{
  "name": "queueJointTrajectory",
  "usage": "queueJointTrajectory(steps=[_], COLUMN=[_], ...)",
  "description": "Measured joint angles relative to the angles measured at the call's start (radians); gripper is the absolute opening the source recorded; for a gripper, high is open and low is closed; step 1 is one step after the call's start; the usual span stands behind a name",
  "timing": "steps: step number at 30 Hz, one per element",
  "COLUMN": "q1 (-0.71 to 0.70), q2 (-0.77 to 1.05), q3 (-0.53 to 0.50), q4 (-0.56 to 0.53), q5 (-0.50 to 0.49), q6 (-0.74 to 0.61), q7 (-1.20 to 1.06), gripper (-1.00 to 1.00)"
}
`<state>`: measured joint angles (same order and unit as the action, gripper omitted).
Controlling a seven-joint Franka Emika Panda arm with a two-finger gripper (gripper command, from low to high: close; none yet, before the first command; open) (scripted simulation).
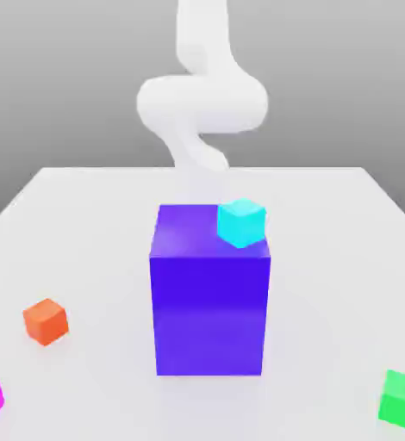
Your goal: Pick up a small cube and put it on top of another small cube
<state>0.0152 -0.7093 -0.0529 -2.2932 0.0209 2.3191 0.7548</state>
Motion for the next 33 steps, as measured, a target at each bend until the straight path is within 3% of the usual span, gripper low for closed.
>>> queueJointTrajectory(steps=[16, 24, 33], q1=[0.021, -0.075, -0.189], q2=[0.585, 0.872, 1.163], q3=[-0.293, -0.333, -0.357], q4=[0.045, 0.067, 0.088], q5=[0.229, 0.331, 0.344], q6=[0.119, 0.18, 0.285], q7=[-0.36, -0.53, -0.645], gripper=[0.0, 0.0, 0.0])
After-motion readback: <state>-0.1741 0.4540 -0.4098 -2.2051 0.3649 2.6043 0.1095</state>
